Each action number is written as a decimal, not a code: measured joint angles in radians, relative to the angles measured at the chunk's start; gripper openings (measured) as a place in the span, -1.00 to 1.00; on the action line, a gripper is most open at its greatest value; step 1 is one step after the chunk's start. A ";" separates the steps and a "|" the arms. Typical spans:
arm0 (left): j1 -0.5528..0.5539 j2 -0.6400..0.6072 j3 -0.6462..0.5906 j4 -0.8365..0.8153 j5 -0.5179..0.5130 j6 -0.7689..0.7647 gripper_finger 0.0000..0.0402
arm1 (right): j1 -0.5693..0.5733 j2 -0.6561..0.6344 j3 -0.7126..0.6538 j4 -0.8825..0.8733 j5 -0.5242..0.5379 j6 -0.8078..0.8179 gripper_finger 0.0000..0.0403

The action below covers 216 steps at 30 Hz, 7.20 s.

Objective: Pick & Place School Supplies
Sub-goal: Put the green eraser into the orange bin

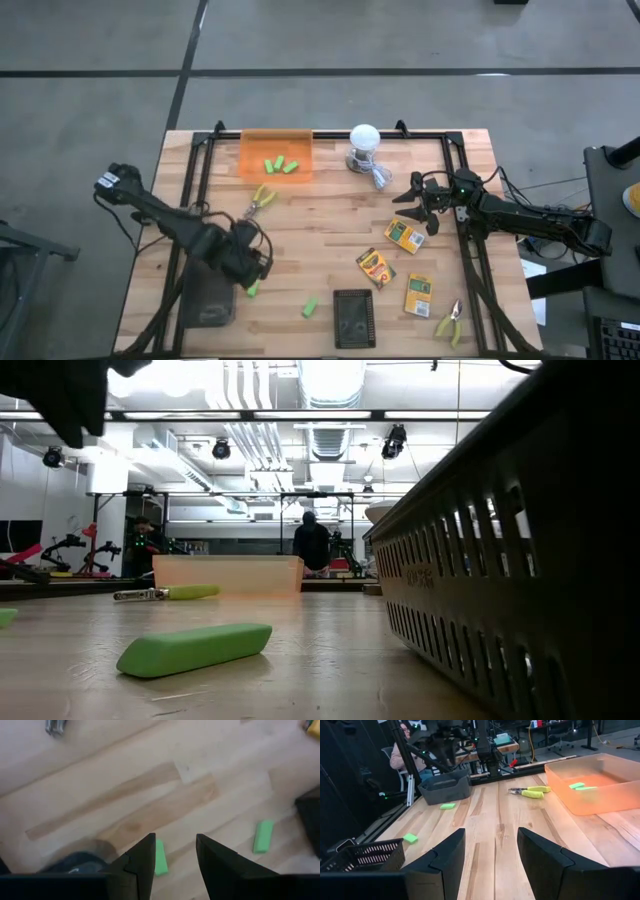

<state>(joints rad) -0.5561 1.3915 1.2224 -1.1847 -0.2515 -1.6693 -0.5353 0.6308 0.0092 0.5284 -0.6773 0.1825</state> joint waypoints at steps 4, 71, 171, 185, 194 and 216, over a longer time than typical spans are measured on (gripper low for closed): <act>-0.040 0.040 0.000 0.011 0.000 0.022 -0.28 | 0.000 0.000 0.000 0.000 0.000 0.000 -0.12; -0.046 0.177 -0.277 0.403 0.263 0.225 0.19 | 0.000 0.000 0.000 0.000 0.000 0.000 -0.12; 0.031 0.233 -0.279 0.461 0.366 0.280 -0.60 | 0.000 0.000 0.000 0.000 0.000 0.000 -0.12; 0.030 0.209 -0.242 0.421 0.376 0.276 -0.60 | 0.000 0.000 0.000 0.000 0.000 0.000 -0.12; 0.030 0.208 -0.088 0.231 0.258 0.336 -0.60 | 0.000 0.000 0.000 0.000 0.000 0.000 -0.12; 0.169 0.207 0.230 0.201 -0.275 0.476 -0.60 | 0.000 0.000 0.000 0.000 0.000 0.000 -0.12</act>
<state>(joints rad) -0.3866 1.5990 1.4528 -0.9840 -0.5262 -1.1934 -0.5351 0.6308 0.0091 0.5284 -0.6776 0.1825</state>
